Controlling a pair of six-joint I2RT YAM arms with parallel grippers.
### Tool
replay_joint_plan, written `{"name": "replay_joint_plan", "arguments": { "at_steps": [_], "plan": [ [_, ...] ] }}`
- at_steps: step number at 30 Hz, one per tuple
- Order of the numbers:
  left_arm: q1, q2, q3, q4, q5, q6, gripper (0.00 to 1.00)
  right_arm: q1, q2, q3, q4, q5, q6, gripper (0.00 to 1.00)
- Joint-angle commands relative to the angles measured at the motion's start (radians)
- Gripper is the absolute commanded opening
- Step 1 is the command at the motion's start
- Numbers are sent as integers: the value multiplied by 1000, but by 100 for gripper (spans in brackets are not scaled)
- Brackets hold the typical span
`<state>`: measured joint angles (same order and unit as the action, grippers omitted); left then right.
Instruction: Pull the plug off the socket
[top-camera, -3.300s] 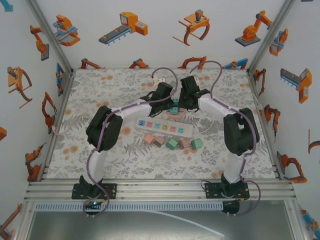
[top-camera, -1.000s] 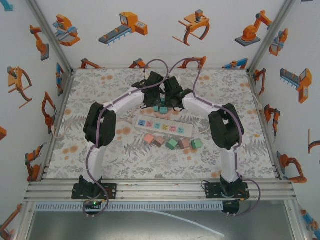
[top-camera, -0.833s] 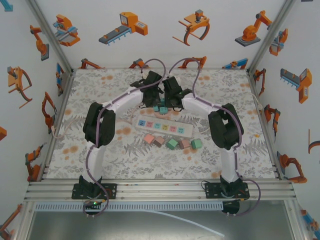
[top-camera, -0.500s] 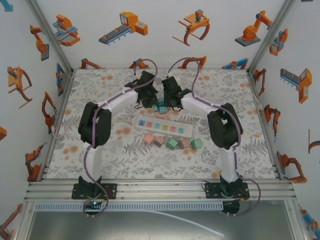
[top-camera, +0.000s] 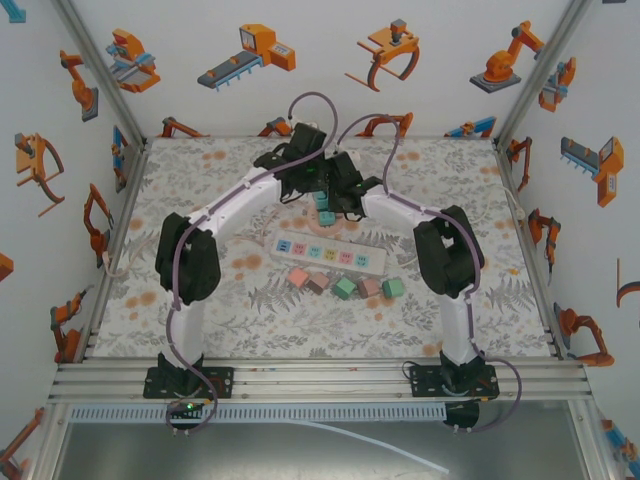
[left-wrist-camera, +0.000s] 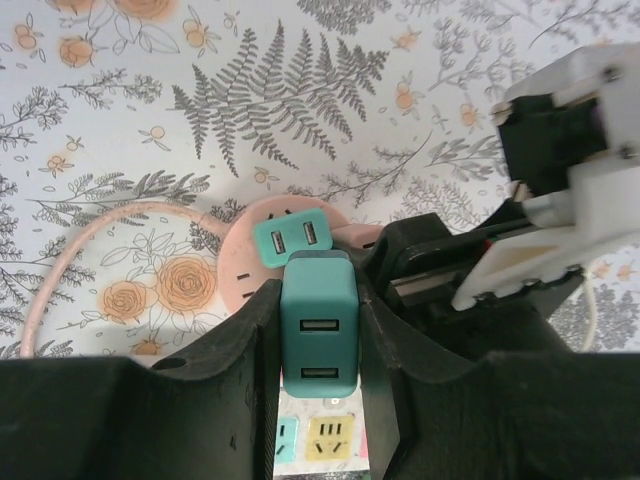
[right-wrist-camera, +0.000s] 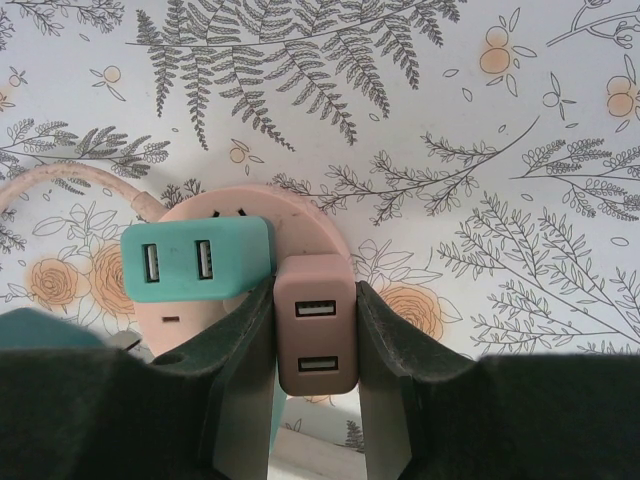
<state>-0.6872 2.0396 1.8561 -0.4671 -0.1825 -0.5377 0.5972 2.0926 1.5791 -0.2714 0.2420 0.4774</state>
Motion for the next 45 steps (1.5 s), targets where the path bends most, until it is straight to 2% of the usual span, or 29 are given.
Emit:
{"name": "replay_joint_plan", "arguments": {
  "at_steps": [1,5,10,13,21,25,27,33,37,40,45],
  "plan": [
    [-9,-76,6,41,51,-3,0,27,105,-82,-157,1,-18,0],
    [27,-140,-46,40,49,-8,0,27,72,-81,-141,-18,-12,0],
    [83,-266,-169,92,127,-51,0,23,25,-62,-143,-33,-8,13],
    [118,-370,-266,148,195,-70,0,16,10,-39,-149,-51,-3,25],
    [135,-641,-499,158,293,-42,0,-5,-5,37,-167,-50,-3,36],
    [131,-790,-665,203,374,-86,0,-13,-3,76,-176,-54,-6,45],
    [117,-872,-754,249,413,-103,0,-17,-1,98,-183,-62,-6,49],
    [14,-1039,-928,291,390,-108,0,-29,-19,142,-193,-65,-4,51],
    [-56,-1111,-1087,419,397,-186,0,-44,-92,119,-162,-66,13,52],
    [-89,-1113,-1205,500,391,-206,0,-56,-169,57,-100,-59,24,53],
    [-145,-1043,-1282,573,421,-123,0,-69,-276,-33,-47,-44,18,55]
  ]
}}
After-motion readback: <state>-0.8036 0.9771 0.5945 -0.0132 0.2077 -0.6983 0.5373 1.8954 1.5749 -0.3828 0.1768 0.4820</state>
